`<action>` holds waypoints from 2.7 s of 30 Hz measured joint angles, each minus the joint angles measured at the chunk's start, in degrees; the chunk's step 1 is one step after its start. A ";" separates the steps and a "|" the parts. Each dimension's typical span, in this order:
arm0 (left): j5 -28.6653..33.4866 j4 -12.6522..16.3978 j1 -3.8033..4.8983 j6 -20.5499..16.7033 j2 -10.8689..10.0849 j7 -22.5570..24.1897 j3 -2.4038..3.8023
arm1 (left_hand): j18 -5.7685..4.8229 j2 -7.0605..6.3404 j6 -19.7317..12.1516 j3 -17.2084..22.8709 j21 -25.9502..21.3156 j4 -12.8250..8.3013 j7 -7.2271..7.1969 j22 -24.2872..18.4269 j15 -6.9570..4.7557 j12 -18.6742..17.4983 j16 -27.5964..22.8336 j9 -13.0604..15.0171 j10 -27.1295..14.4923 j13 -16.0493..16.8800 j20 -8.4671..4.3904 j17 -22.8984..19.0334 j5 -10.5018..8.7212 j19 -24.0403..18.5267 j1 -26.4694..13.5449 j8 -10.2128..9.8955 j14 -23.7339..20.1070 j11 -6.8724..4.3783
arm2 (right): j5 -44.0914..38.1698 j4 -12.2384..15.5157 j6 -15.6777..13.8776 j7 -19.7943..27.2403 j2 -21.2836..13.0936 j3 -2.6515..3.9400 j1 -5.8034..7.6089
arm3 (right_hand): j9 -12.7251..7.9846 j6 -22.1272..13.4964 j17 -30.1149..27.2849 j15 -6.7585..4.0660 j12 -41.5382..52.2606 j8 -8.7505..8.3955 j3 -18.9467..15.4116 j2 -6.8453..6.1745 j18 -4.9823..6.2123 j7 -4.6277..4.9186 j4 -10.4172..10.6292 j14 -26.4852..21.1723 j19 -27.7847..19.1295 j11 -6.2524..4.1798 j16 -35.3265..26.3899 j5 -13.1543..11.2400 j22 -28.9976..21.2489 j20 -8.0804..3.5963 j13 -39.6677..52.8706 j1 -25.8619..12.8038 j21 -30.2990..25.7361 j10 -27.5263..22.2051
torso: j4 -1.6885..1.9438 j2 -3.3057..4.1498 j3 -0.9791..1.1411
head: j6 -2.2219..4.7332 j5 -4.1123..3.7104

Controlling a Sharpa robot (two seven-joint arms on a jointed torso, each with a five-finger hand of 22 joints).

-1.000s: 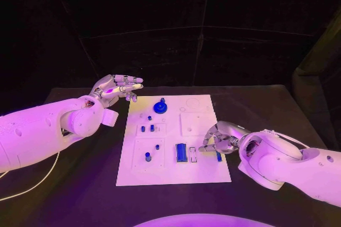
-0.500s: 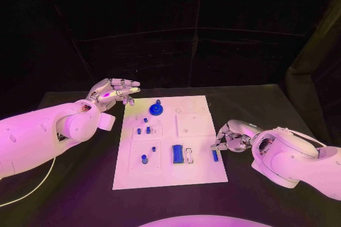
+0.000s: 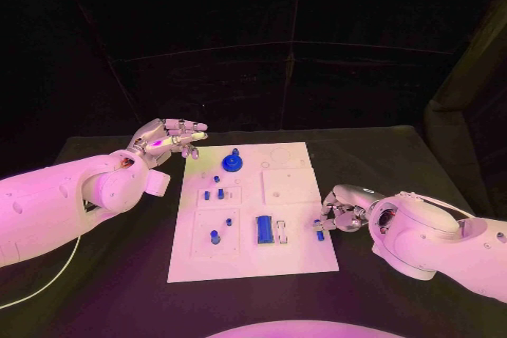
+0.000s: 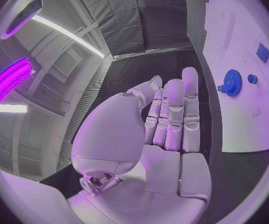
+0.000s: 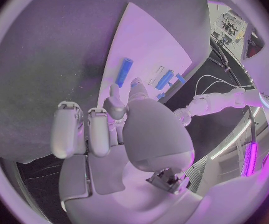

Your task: Assemble the parts on the task board

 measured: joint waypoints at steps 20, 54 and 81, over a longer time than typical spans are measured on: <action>0.00 -0.01 0.00 0.12 -0.17 0.00 -0.02 | 0.00 0.00 0.00 0.00 0.00 0.00 0.00 0.01 0.00 0.00 0.00 0.00 0.00 0.00 0.00 0.01 0.00 0.00 0.00 0.00 0.00 0.00 | -3.95 -1.22 4.44 -1.71 2.69 0.16 -0.49 | 2.07 0.46 -0.24 0.00 -0.67 0.89 -0.62 -0.75 0.00 -0.21 -2.26 0.00 0.00 -0.21 0.00 -0.49 -0.03 0.00 -0.07 3.21 0.00 0.20 | 0.09 -0.03 -0.06 | -0.14 0.26; 0.00 0.02 0.00 0.18 -0.27 -0.01 -0.04 | 0.00 0.00 0.00 0.00 0.00 0.00 0.00 0.02 0.00 0.23 0.00 0.00 -0.20 0.01 0.00 0.02 0.00 0.00 0.00 0.00 0.00 -0.20 | 3.96 2.43 -1.92 0.98 1.83 0.00 -1.27 | 1.30 -0.29 0.17 -0.23 -3.17 -4.36 7.72 2.71 0.00 0.30 -5.29 -0.01 -0.01 -0.09 -0.30 9.55 0.12 -0.43 -0.85 10.59 0.00 -0.96 | 0.08 -0.02 -0.09 | -0.04 0.20; 0.00 0.38 0.00 0.18 -0.47 -0.02 -0.05 | 0.00 0.00 0.00 -0.16 0.00 -0.16 0.00 -0.02 0.00 0.22 0.00 0.00 -0.20 0.01 0.00 0.02 0.00 0.00 0.00 0.00 0.00 -0.20 | 12.65 0.21 -6.71 -0.23 7.58 0.03 -1.23 | 0.89 4.34 0.50 -0.85 0.02 -5.77 8.95 0.49 -0.91 -1.02 -0.99 0.01 0.62 -1.43 1.04 13.18 2.57 -1.05 2.05 4.60 1.33 2.67 | 0.08 0.04 -0.12 | -0.59 0.82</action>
